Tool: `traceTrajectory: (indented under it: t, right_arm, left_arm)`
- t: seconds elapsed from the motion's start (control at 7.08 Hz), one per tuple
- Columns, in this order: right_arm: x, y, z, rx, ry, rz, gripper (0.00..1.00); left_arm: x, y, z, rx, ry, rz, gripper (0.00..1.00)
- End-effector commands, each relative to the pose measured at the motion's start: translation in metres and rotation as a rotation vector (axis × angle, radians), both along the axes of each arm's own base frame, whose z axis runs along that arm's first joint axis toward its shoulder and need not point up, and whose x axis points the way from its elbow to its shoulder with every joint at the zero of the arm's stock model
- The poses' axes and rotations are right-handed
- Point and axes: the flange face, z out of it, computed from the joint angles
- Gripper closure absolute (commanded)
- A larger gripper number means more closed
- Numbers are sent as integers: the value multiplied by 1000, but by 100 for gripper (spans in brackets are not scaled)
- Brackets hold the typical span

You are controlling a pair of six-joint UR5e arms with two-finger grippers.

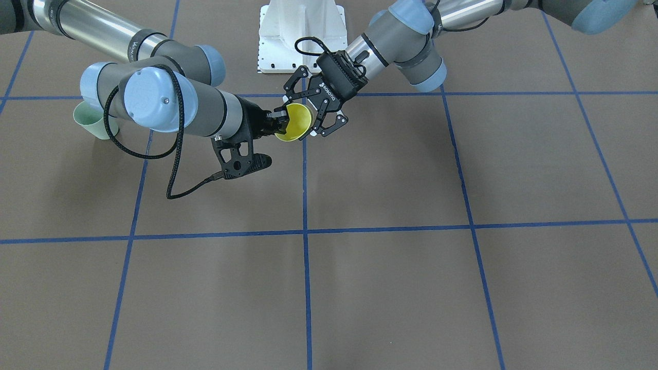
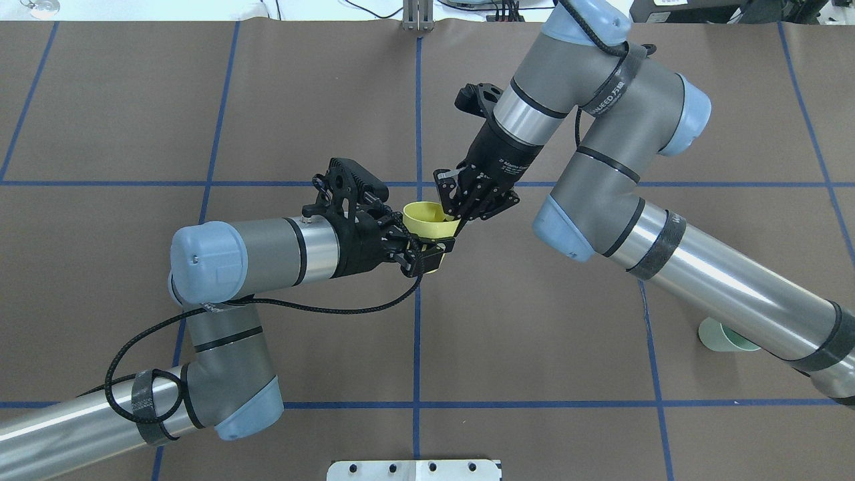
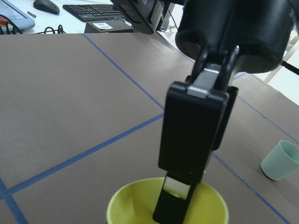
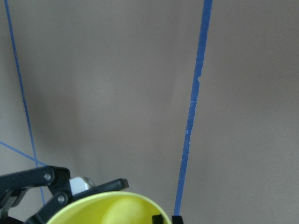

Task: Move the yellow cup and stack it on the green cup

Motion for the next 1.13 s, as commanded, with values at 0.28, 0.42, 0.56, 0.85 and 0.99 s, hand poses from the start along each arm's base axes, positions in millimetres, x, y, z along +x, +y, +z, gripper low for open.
traceTrajectory:
  t: [0.28,0.42,0.56,0.85,0.99]
  right_arm:
    - [8,3,9,28,16,42,100]
    - [15,-5,14,36,32,77,100]
    - [31,-23,18,73,56,152,100]
    - [68,-59,41,119,140,320,100]
    - [109,-84,58,114,171,401,100]
  left_arm:
    - [-1,-2,-2,-22,10,-11,0]
    - [-1,-6,-1,-47,-1,-31,0]
    - [-4,-13,0,-65,-33,-43,0]
    - [-11,-19,7,-83,-57,-54,0]
    - [-18,-21,21,-93,-73,-62,0]
